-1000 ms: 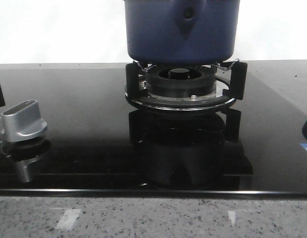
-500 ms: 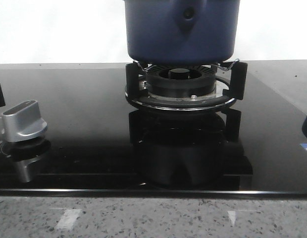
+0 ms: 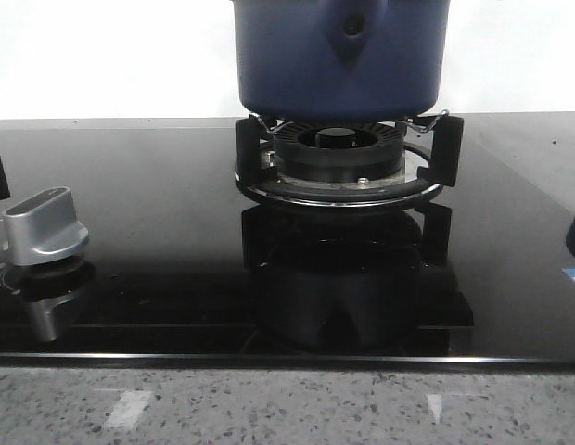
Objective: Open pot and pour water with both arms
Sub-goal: 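Lower the bowl onto the counter and open the right gripper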
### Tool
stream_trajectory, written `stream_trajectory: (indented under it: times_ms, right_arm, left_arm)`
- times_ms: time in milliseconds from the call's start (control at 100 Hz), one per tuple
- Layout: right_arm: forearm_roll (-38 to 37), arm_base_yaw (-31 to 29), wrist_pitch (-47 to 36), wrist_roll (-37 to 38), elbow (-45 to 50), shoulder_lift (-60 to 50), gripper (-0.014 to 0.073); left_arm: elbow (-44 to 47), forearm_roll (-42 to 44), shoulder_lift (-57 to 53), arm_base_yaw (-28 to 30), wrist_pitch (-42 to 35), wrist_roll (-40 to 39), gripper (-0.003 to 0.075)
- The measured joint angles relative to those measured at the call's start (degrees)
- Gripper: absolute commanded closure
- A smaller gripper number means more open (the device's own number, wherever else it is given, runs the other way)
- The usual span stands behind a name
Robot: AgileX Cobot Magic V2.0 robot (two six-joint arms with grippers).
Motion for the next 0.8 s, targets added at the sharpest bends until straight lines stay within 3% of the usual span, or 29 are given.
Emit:
stream_trajectory:
  times_ms: [660, 800]
  right_arm:
    - [0.00, 0.00, 0.49, -0.14, 0.00, -3.41, 0.0106]
    - [0.00, 0.00, 0.49, -0.14, 0.00, -3.41, 0.0106]
  left_arm:
    - [0.00, 0.68, 5.05, -0.73, -0.93, 1.93, 0.0473]
    - [0.00, 0.80, 5.25, -0.73, -1.03, 1.93, 0.0365]
